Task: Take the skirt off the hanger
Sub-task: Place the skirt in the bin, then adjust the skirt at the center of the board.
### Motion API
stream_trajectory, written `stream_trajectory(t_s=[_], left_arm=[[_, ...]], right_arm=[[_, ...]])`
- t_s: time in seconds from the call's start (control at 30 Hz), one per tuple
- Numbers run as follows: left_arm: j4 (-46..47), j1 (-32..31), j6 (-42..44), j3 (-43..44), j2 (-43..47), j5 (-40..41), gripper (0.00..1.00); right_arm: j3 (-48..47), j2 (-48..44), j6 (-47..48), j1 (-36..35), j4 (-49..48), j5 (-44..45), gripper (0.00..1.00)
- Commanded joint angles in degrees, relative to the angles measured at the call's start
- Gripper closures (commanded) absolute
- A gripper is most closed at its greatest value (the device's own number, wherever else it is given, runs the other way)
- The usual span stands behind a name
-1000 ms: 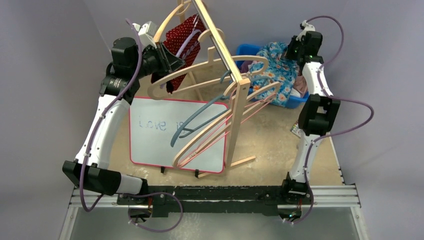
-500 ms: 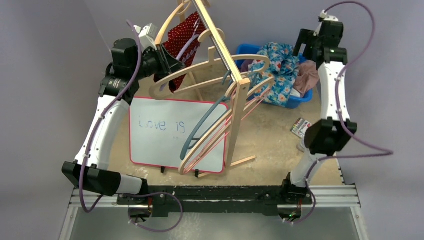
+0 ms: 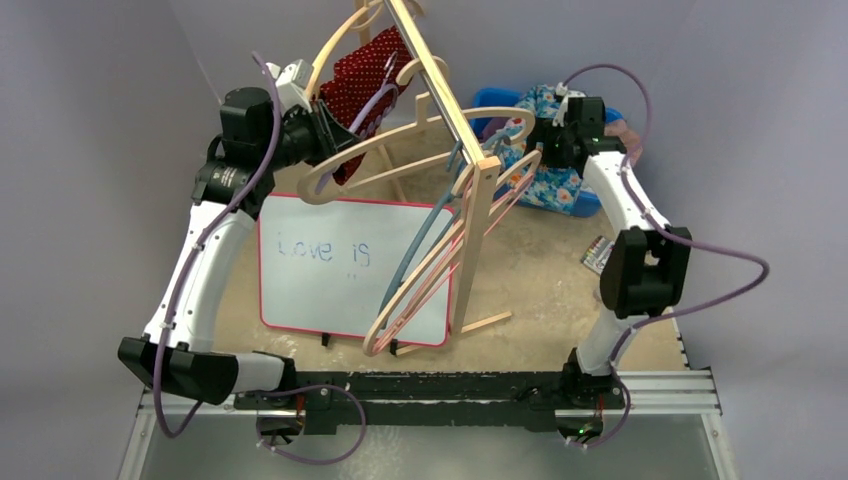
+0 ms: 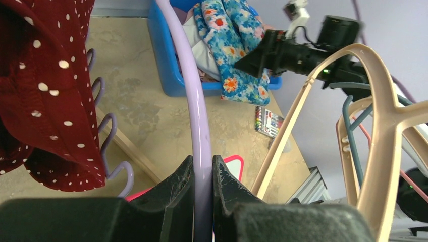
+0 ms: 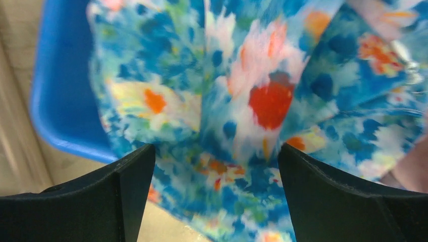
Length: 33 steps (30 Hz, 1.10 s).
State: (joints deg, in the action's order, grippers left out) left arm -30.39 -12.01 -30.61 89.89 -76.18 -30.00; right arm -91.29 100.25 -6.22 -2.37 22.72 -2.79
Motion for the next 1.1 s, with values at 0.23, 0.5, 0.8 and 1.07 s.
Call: stream_trajectory(t_s=[0.23,0.5,0.8,1.07], left_arm=[[2.9,0.3,0.7,-1.3,5.4,-1.6,1.00],[2.8,0.3,1.0,-2.0,7.3,0.1,1.00],[5.9,0.4,-1.7,-7.0,10.5,0.2,1.00],[5.8,0.3,-2.0,-7.2,12.5,-0.1,1.00]], right_arm=[[3.6,4.1,-2.8,0.2,-11.9,3.2,0.44],[-3.0,1.7,3.2,0.2,-18.1,4.9,1.00],[-8.1,12.9,10.4,0.3,-27.3,-0.3,1.00],[3.4,10.6,1.9,-2.5,-26.9,-8.3,1.00]])
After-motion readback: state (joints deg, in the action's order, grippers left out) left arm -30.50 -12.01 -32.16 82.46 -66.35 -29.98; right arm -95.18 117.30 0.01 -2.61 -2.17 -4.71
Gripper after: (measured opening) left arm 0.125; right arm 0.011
